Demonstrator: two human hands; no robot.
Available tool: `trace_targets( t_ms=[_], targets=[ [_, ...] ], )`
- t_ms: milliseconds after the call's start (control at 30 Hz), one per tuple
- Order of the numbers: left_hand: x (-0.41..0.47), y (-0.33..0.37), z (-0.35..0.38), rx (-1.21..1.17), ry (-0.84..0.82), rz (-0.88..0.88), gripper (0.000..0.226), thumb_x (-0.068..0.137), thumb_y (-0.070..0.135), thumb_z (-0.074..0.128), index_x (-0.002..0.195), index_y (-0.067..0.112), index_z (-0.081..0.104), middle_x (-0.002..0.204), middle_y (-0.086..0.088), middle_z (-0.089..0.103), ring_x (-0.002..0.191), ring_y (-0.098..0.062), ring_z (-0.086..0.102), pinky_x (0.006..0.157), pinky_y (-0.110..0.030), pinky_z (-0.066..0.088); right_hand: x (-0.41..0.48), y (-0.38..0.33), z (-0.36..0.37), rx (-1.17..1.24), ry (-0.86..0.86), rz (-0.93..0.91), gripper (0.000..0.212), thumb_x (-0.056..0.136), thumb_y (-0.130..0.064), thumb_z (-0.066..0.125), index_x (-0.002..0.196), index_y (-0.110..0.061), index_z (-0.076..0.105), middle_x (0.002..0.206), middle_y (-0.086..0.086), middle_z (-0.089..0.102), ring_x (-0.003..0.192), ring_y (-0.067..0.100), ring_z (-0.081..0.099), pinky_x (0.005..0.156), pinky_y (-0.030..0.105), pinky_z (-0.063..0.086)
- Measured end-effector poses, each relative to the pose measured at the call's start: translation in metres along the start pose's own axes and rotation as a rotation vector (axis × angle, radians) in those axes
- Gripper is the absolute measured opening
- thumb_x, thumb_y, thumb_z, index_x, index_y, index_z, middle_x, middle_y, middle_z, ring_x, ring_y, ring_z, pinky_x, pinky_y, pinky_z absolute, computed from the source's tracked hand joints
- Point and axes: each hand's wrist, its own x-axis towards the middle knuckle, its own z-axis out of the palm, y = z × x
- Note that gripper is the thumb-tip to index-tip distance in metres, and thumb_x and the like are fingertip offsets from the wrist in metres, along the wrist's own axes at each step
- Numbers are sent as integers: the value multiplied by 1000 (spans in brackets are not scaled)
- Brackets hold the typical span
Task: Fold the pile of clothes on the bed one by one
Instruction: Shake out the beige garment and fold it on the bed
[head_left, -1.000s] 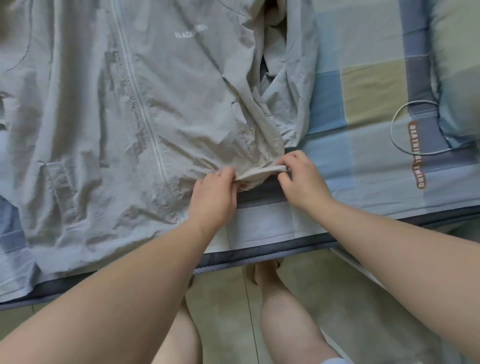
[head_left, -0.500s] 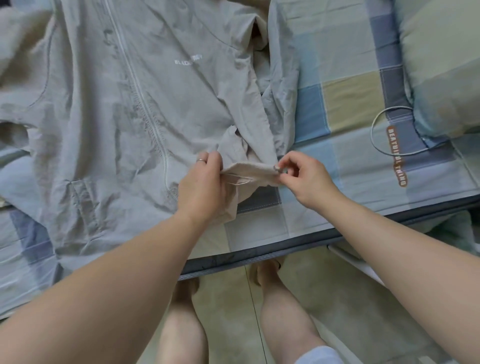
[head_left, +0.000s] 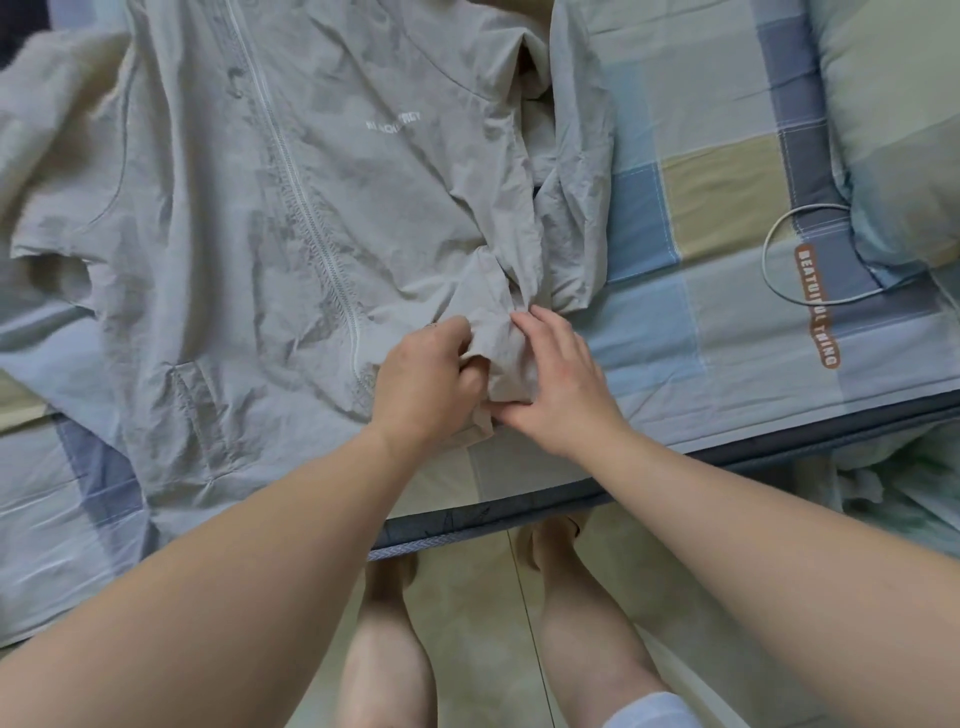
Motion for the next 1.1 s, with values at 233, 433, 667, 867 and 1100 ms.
trace_targets(
  t_ms=[233, 433, 667, 867, 1100],
  targets=[
    [7, -5, -18, 55, -8, 62, 20, 78, 7, 60, 91, 16, 47, 95, 1, 48, 78, -24, 46, 61, -37, 37, 11, 3, -29, 84, 287, 43, 25, 82, 5, 56, 96, -12, 66, 99, 4, 59, 89, 29, 55, 74, 43, 47],
    [6, 5, -12, 269, -23, 187, 14, 83, -2, 52, 93, 7, 52, 97, -9, 50, 80, -32, 47, 57, -46, 41, 3, 33, -63, -235, 363, -11, 28, 74, 8, 58, 94, -10, 63, 99, 8, 58, 91, 32, 52, 76, 42, 41],
    [2, -7, 11, 517, -325, 248, 24, 95, 14, 50, 118, 16, 54, 120, -7, 56, 106, -32, 52, 78, -41, 42, -17, 55, -58, -283, 225, -250, 37, 79, 9, 52, 106, -10, 69, 114, 6, 64, 99, 32, 59, 73, 37, 48],
    [-12, -16, 25, 492, -875, -9, 44, 103, 39, 44, 145, 26, 44, 143, -3, 53, 126, -29, 54, 102, -45, 47, -26, 65, -34, -392, -625, 229, 35, 99, -37, 57, 133, -30, 61, 142, -1, 57, 129, 23, 53, 105, 36, 43],
    [8, -6, -7, 425, -754, 21, 45, 102, 29, 46, 147, 27, 43, 147, -3, 51, 127, -27, 52, 96, -39, 48, -8, 43, -61, 6, -197, 360, 24, 98, -27, 61, 120, -20, 68, 122, 1, 70, 111, 18, 62, 89, 25, 43]
  ],
)
